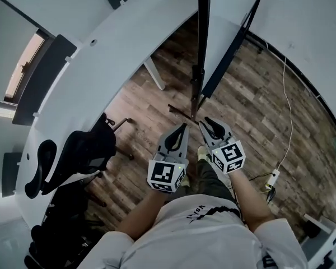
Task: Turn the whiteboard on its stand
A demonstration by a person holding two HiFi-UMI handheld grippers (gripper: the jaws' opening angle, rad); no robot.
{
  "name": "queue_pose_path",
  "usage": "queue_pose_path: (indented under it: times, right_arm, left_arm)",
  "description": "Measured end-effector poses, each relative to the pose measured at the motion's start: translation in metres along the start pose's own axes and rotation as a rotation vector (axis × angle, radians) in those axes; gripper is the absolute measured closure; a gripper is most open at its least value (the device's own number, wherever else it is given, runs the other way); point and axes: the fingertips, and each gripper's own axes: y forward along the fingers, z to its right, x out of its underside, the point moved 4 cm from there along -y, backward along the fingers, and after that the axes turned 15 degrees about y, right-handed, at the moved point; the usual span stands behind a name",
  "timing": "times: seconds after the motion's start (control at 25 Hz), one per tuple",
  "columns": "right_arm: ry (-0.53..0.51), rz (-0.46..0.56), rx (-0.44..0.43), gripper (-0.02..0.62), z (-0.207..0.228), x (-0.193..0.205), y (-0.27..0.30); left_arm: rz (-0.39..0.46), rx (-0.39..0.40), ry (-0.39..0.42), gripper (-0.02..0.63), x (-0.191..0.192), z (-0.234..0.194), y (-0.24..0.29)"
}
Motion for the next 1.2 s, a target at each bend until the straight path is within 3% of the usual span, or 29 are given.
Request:
queue_pose_path:
  times: [0.24,0.48,0.84,1.2]
  right_arm:
    - [-0.023,-0.173,-0.001,0.509,0.059,0.043,0.054]
    - [-0.032,-0.324,0.073,0.488,0.114,0.095,0.104]
    - [-0.061,-0.35,0.083,0.471,0.122,0.111,0.151]
    - [-0.132,-0.357,0.091,0.483,0.121,0.113,0.154]
  left_arm:
    - [-0.036,-0.074,-0.044,0.594,0.02,-0.019,0.039]
    - [-0.073,-0.11,-0.053,0.594,0.041,-0.036,0.046]
    - [-0.11,-0.115,-0.069,0.594,0.075,-0.05,0.04]
    - [-0.116,-0.136,-0.049,0.594,0.075,-0.058,0.021]
